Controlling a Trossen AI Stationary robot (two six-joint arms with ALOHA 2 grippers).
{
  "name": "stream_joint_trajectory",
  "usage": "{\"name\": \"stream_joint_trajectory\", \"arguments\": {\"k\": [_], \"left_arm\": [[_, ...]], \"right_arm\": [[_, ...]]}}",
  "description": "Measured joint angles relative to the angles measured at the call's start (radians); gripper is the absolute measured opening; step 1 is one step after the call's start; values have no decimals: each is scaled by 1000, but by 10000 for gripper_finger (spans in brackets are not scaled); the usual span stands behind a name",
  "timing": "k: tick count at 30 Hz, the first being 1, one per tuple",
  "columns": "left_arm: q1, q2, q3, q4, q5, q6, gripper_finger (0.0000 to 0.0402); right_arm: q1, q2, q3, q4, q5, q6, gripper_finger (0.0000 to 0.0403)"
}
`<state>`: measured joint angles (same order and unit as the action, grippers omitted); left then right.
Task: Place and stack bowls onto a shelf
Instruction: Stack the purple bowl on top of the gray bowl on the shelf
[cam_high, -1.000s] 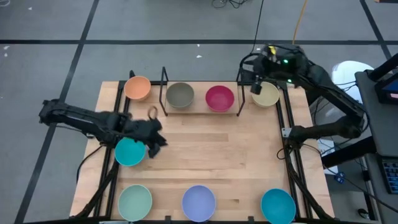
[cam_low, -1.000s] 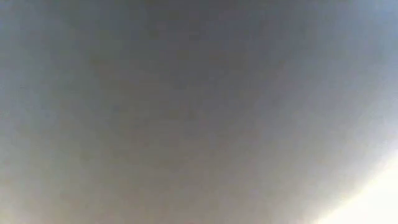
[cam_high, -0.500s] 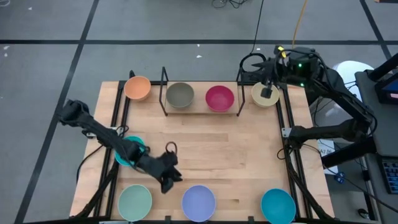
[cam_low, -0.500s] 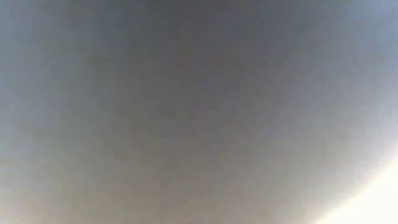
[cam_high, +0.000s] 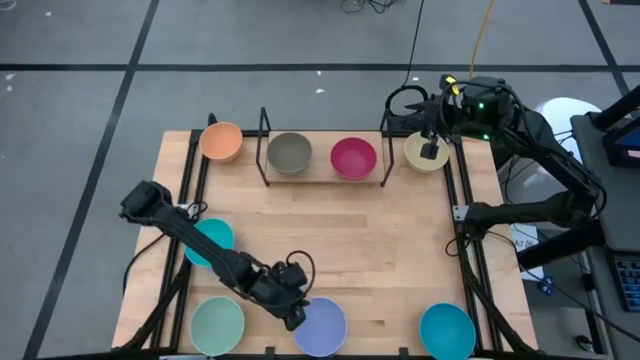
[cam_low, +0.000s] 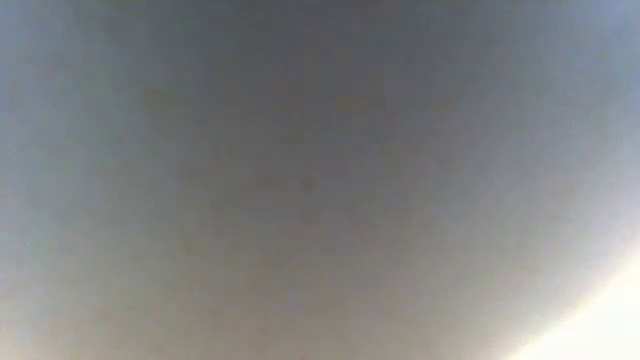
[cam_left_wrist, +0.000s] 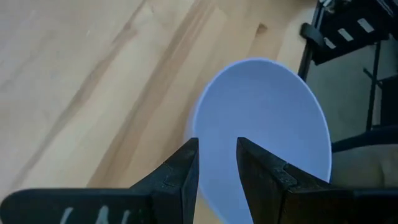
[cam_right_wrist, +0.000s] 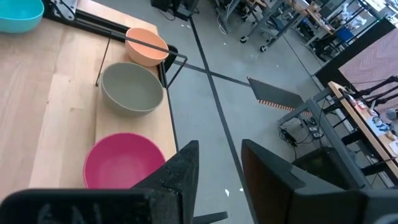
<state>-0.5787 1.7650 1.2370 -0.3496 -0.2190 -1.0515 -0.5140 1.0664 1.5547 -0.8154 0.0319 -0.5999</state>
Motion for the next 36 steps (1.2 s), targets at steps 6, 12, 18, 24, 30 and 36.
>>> {"name": "stream_joint_trajectory", "arguments": {"k": [6, 12, 18, 24, 30, 36], "left_arm": [[0, 44, 6, -9, -8, -5, 113], [2, 44, 7, -45, -18, -8, 113], [1, 44, 7, -46, -8, -25, 113], [1, 59, 7, -39, 8, -41, 113], [-9, 110, 6, -7, 44, -57, 113], [-10, 144, 6, 13, 45, -61, 113]], "right_arm": [[0, 0, 0, -2, -1, -15, 116], [0, 0, 0, -5, -1, -15, 115], [0, 0, 0, -6, -1, -15, 115], [0, 0, 0, -6, -1, -15, 115], [0, 0, 0, -7, -2, -15, 115], [0, 0, 0, -7, -2, -15, 115]]}}
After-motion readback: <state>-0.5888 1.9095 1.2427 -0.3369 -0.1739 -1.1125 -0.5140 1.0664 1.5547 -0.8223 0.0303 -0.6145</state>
